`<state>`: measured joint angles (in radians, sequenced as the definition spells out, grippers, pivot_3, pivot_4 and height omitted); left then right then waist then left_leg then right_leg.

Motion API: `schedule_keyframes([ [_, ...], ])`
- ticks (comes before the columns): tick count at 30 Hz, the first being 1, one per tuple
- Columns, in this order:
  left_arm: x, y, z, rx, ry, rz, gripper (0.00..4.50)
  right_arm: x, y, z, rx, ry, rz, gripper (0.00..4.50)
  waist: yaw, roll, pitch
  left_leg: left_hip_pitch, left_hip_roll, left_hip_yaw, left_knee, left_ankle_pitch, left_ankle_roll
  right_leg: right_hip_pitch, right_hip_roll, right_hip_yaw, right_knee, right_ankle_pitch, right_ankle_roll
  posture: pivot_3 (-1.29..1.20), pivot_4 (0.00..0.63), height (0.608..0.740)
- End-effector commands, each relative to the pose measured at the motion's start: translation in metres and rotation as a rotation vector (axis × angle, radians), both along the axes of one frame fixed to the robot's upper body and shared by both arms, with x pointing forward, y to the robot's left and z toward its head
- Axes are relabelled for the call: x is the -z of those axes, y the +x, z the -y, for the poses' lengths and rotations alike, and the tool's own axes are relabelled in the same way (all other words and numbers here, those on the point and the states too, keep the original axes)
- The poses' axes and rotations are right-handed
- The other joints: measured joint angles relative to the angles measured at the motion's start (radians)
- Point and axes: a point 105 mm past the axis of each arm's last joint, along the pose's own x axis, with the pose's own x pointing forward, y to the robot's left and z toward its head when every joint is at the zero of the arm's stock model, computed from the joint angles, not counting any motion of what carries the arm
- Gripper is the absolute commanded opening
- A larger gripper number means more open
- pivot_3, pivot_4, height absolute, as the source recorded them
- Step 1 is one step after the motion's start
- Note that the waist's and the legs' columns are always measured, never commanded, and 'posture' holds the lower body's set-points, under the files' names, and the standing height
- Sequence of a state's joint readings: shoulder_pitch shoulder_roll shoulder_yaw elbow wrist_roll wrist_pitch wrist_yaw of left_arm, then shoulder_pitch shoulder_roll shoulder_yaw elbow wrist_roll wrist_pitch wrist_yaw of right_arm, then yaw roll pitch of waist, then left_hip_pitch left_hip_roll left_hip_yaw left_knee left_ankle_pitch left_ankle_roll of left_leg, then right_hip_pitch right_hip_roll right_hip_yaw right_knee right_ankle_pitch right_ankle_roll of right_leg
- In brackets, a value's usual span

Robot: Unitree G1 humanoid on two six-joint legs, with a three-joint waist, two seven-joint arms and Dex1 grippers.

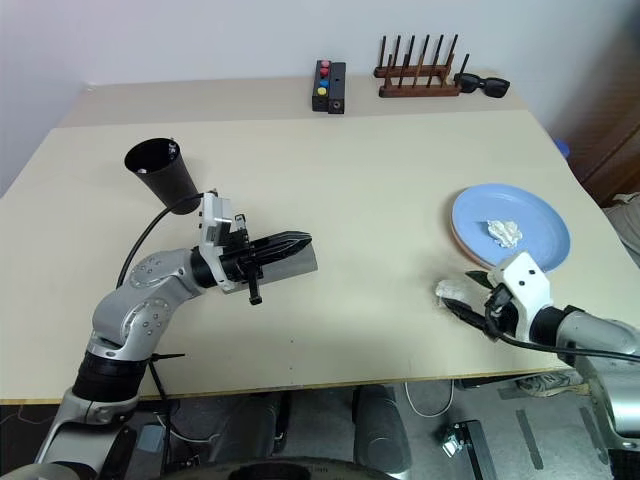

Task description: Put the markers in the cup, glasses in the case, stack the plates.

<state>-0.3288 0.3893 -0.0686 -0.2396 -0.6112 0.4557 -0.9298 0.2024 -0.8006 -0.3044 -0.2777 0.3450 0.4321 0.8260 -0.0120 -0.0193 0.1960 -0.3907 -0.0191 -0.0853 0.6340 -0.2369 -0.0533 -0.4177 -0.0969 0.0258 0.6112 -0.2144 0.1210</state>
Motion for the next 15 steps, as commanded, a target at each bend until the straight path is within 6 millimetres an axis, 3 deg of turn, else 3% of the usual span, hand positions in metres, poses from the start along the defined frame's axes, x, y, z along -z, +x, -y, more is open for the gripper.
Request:
schedule_keyframes([
  [1, -0.011, -0.005, 0.005, 0.026, -0.005, 0.042, 0.05, 0.0, 0.002, 0.003, 0.009, -0.021, 0.017, 3.23, 0.001, 0.0, 0.0, 0.0, 0.0, 0.0, 0.0, 0.0, 0.0, 0.0, 0.0, 0.0, 0.0, 0.0, 0.0, 0.0, 0.15, 0.739],
  [3, -0.012, -0.005, 0.005, 0.026, -0.005, 0.042, 0.05, 0.002, 0.001, 0.002, -0.002, -0.013, 0.005, 2.67, 0.002, 0.0, 0.0, 0.0, 0.0, 0.0, 0.0, 0.0, 0.0, 0.0, 0.0, 0.0, 0.0, 0.0, 0.0, 0.0, 0.15, 0.739],
  [8, -0.013, -0.005, 0.005, 0.029, -0.004, 0.037, 0.05, -0.001, 0.002, 0.001, -0.012, -0.012, 0.014, 0.21, 0.001, 0.0, 0.0, 0.0, 0.0, 0.0, 0.0, 0.0, 0.0, 0.0, 0.0, 0.0, 0.0, 0.0, 0.0, 0.0, 0.15, 0.739],
  [12, -0.012, -0.005, 0.004, 0.032, -0.001, 0.032, 0.05, -0.02, 0.012, -0.003, -0.008, 0.025, 0.109, 0.1, -0.001, 0.0, 0.0, 0.0, 0.0, 0.0, 0.0, 0.0, 0.0, 0.0, 0.0, 0.0, 0.0, 0.0, 0.0, 0.0, 0.15, 0.739],
  [15, -0.011, -0.006, 0.004, 0.038, 0.011, 0.03, 0.05, -0.049, 0.029, 0.0, 0.045, 0.067, 0.245, 0.1, -0.002, 0.0, 0.0, 0.0, 0.0, 0.0, 0.0, 0.0, 0.0, 0.0, 0.0, 0.0, 0.0, 0.0, 0.0, 0.0, 0.15, 0.739],
])
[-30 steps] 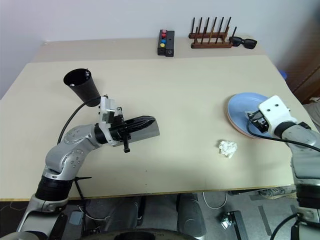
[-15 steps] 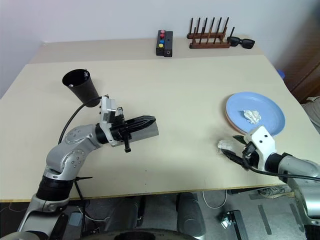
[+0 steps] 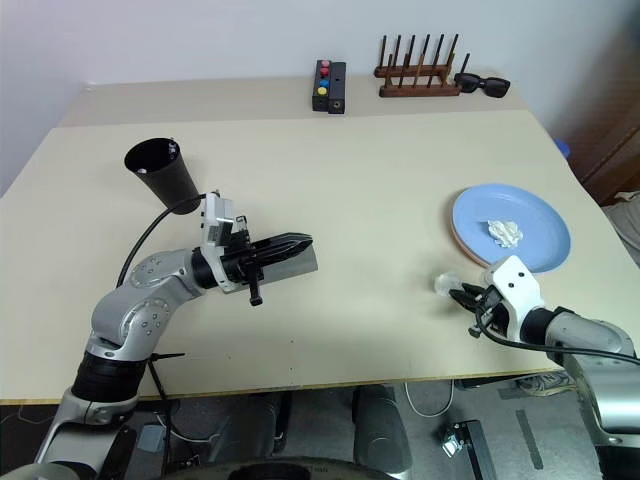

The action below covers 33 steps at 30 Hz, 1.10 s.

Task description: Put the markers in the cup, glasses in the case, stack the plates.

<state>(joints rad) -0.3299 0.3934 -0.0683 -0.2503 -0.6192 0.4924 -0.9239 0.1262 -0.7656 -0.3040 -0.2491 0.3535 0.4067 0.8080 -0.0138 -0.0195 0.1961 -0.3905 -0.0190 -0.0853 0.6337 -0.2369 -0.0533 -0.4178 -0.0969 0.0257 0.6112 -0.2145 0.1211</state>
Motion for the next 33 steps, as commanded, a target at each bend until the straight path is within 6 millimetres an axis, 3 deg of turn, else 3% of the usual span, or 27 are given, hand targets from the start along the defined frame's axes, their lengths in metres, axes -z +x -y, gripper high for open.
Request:
schedule_keyframes([
  [1, -0.012, -0.005, 0.004, 0.036, 0.01, 0.059, 0.05, -0.046, 0.021, 0.009, 0.077, 0.025, 0.209, 0.1, 0.001, 0.0, 0.0, 0.0, 0.0, 0.0, 0.0, 0.0, 0.0, 0.0, 0.0, 0.0, 0.0, 0.0, 0.0, 0.0, 0.15, 0.739],
  [4, -0.012, -0.005, 0.004, 0.042, 0.03, 0.073, 0.05, -0.059, 0.04, 0.029, 0.203, -0.032, 0.286, 0.1, 0.003, 0.0, 0.0, 0.0, 0.0, 0.0, 0.0, 0.0, 0.0, 0.0, 0.0, 0.0, 0.0, 0.0, -0.001, 0.0, 0.15, 0.739],
  [8, -0.012, -0.004, 0.004, 0.039, 0.038, 0.087, 0.05, -0.049, 0.055, 0.063, 0.374, -0.139, 0.251, 0.1, 0.008, 0.0, 0.0, -0.001, 0.0, 0.0, 0.0, 0.0, 0.0, 0.0, 0.0, 0.0, -0.001, 0.002, -0.003, 0.0, 0.15, 0.739],
  [13, -0.01, -0.005, 0.002, 0.03, 0.038, 0.084, 0.05, -0.034, 0.059, 0.073, 0.402, -0.161, 0.201, 0.1, -0.001, 0.0, 0.0, -0.001, -0.001, 0.0, -0.001, 0.0, 0.0, 0.0, 0.0, 0.0, -0.001, 0.002, -0.003, 0.0, 0.15, 0.739],
  [14, -0.009, -0.005, 0.001, 0.027, 0.038, 0.083, 0.05, -0.034, 0.059, 0.073, 0.401, -0.156, 0.201, 0.81, -0.004, 0.0, 0.0, 0.0, 0.0, 0.0, -0.001, 0.0, 0.0, 0.0, 0.0, 0.0, -0.001, 0.002, -0.003, 0.0, 0.15, 0.739],
  [19, -0.009, -0.002, -0.005, -0.005, 0.036, 0.092, 0.05, -0.045, 0.062, 0.075, 0.421, -0.151, 0.271, 3.08, -0.002, 0.0, 0.0, 0.0, 0.0, 0.0, -0.001, 0.0, 0.0, 0.0, 0.0, 0.0, -0.001, 0.002, -0.003, 0.0, 0.15, 0.739],
  [22, -0.01, 0.002, -0.01, -0.04, 0.036, 0.107, 0.05, -0.059, 0.064, 0.069, 0.388, -0.104, 0.332, 3.08, -0.001, 0.0, 0.0, 0.0, 0.0, 0.0, -0.001, 0.0, 0.0, 0.0, 0.0, 0.0, -0.001, 0.002, -0.003, 0.0, 0.15, 0.739],
  [26, -0.014, 0.013, -0.031, -0.158, 0.043, 0.134, 0.05, -0.074, 0.066, 0.047, 0.28, -0.019, 0.397, 3.08, -0.003, 0.0, 0.0, 0.0, 0.0, 0.0, -0.001, 0.0, 0.0, 0.0, 0.0, 0.0, -0.001, 0.002, -0.003, 0.0, 0.15, 0.739],
  [29, -0.011, 0.013, -0.066, -0.282, 0.076, 0.137, 0.05, -0.068, 0.062, 0.01, 0.104, 0.045, 0.354, 3.08, -0.009, 0.001, 0.0, 0.001, 0.0, 0.0, -0.002, 0.0, 0.0, 0.0, 0.0, 0.0, 0.0, 0.002, -0.003, 0.0, 0.15, 0.739],
  [33, -0.003, 0.008, -0.096, -0.391, 0.115, 0.114, 0.05, -0.06, 0.063, -0.001, 0.04, 0.061, 0.312, 3.08, -0.003, 0.001, 0.0, 0.0, 0.0, 0.0, -0.002, 0.0, 0.001, -0.001, 0.0, 0.0, 0.0, 0.002, -0.003, 0.0, 0.15, 0.739],
])
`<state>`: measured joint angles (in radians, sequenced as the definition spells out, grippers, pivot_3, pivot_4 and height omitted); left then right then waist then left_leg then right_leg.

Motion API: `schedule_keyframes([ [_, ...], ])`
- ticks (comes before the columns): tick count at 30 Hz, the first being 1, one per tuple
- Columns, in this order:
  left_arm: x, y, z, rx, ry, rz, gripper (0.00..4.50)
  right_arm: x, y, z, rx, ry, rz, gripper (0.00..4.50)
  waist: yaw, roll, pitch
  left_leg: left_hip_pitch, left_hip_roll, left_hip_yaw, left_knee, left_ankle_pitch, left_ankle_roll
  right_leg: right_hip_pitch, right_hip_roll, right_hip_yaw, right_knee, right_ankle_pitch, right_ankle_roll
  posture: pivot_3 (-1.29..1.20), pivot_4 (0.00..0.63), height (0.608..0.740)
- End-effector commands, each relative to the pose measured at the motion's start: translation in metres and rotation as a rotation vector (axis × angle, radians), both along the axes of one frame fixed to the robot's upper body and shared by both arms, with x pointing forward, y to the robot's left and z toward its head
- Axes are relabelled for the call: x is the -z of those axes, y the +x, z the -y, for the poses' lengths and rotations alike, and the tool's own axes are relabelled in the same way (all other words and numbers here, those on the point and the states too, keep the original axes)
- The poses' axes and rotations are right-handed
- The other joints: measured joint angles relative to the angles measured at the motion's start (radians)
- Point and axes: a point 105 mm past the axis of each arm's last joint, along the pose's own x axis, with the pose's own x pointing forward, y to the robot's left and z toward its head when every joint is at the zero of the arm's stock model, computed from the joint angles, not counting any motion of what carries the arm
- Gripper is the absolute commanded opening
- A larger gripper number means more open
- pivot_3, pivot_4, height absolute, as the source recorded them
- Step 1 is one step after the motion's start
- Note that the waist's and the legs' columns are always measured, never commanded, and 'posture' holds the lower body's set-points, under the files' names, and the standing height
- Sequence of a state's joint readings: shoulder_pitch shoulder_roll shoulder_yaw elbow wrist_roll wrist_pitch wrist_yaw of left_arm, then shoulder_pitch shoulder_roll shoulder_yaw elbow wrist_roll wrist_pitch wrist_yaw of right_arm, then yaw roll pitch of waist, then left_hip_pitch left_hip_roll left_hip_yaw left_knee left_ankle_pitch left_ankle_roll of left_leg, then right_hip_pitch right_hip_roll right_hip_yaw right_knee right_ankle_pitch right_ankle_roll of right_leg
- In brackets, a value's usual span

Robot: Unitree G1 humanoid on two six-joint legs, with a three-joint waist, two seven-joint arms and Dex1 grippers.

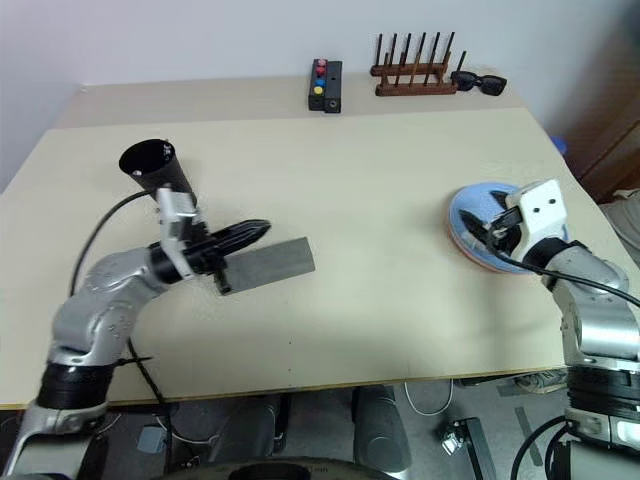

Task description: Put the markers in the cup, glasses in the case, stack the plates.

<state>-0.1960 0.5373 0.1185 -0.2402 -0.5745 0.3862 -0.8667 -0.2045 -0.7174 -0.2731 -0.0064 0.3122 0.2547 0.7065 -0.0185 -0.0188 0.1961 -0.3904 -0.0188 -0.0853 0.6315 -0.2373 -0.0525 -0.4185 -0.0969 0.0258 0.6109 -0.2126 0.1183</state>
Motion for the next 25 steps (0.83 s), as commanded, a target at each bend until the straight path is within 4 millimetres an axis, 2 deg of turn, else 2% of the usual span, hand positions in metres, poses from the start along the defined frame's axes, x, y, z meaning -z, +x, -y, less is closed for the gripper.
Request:
schedule_keyframes([
  [1, -0.008, -0.006, -0.022, -0.083, 0.021, 0.049, 0.05, -0.007, 0.0, -0.011, -0.059, 0.017, 0.017, 3.08, 0.006, 0.0, 0.0, 0.0, 0.0, 0.0, 0.001, 0.0, 0.0, 0.0, 0.0, 0.0, 0.0, 0.0, 0.0, 0.0, 0.15, 0.739],
  [6, 0.006, -0.026, -0.064, -0.246, 0.085, 0.011, 0.05, -0.006, -0.003, -0.037, -0.221, 0.067, -0.015, 3.08, 0.002, 0.0, 0.0, -0.001, 0.0, 0.0, 0.001, 0.0, 0.0, 0.0, 0.0, 0.0, -0.001, 0.0, 0.0, 0.0, 0.15, 0.739],
  [11, 0.011, -0.037, -0.089, -0.359, 0.115, -0.003, 0.05, 0.003, 0.006, -0.046, -0.279, 0.065, -0.041, 3.08, 0.002, 0.0, 0.0, 0.0, 0.0, 0.0, 0.0, 0.0, 0.0, -0.001, 0.0, 0.0, 0.0, -0.001, -0.001, 0.0, 0.15, 0.739],
  [19, 0.016, -0.047, -0.09, -0.416, 0.103, -0.011, 0.05, 0.01, 0.019, -0.059, -0.322, 0.063, -0.055, 3.08, 0.005, 0.0, 0.0, -0.001, 0.0, 0.0, 0.0, 0.0, 0.0, -0.001, 0.0, 0.0, 0.0, 0.0, -0.001, 0.0, 0.15, 0.739],
  [25, 0.018, -0.047, -0.088, -0.435, 0.096, -0.012, 0.05, 0.004, 0.027, -0.064, -0.341, 0.053, -0.039, 3.08, 0.003, 0.0, 0.0, -0.001, 0.0, 0.0, 0.0, 0.0, 0.0, -0.001, 0.0, 0.0, 0.0, 0.0, -0.001, 0.0, 0.15, 0.739],
])
